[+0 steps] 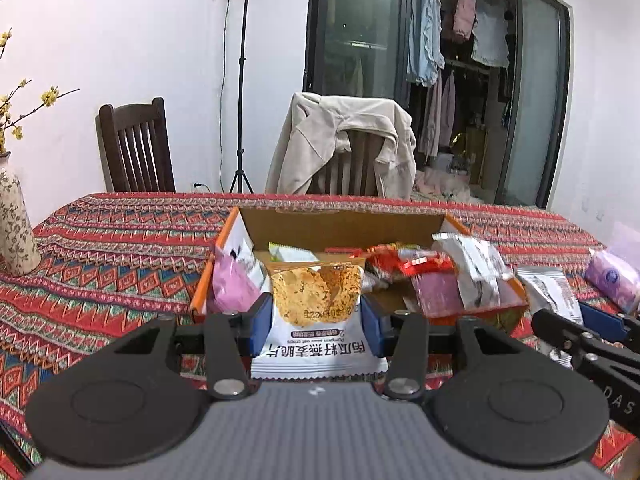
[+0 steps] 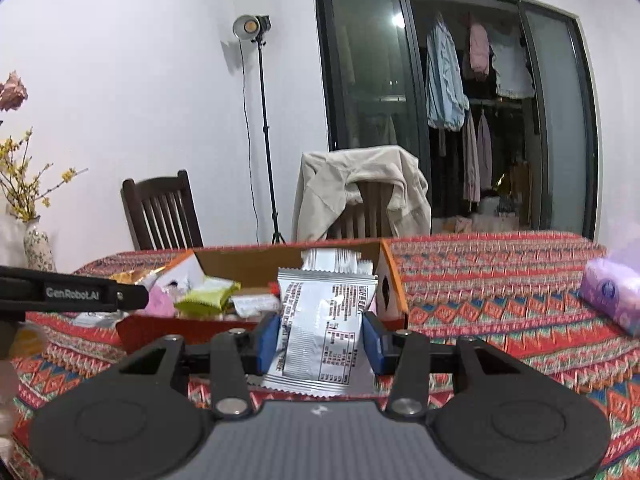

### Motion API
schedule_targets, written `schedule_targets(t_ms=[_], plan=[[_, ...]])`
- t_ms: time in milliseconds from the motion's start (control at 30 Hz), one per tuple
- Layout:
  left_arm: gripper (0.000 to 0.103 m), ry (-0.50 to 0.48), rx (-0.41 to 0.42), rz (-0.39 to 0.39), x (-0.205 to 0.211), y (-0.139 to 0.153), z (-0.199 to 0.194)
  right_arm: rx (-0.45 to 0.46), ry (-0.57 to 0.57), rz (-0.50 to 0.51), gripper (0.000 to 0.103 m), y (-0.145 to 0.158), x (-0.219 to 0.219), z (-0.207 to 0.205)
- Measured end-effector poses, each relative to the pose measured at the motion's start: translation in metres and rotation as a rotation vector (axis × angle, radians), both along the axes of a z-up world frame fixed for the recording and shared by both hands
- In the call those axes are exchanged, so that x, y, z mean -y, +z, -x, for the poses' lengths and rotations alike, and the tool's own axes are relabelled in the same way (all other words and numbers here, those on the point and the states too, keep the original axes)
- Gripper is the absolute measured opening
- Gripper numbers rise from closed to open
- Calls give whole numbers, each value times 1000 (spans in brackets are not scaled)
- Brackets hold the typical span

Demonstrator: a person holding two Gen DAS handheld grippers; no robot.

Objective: Organize snacks
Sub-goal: 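Carry both packets over the box and open both grippers to drop them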

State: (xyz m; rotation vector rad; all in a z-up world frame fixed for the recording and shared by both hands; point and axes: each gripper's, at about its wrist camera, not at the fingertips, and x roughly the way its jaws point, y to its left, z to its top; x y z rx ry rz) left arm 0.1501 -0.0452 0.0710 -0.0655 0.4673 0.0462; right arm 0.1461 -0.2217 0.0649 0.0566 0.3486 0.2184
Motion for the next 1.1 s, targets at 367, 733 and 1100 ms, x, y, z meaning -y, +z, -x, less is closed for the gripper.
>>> schedule_targets(t_ms=[367, 733, 1100], plan=[[47, 39, 44, 54, -22, 15, -56, -10, -33, -3, 44, 25, -16, -73], [48, 88, 42, 32, -45, -26, -106, -22, -22, 53, 44, -15, -41, -137], [103, 132, 146, 60, -50, -23, -88, -78, -27, -7, 103, -19, -28, -142]])
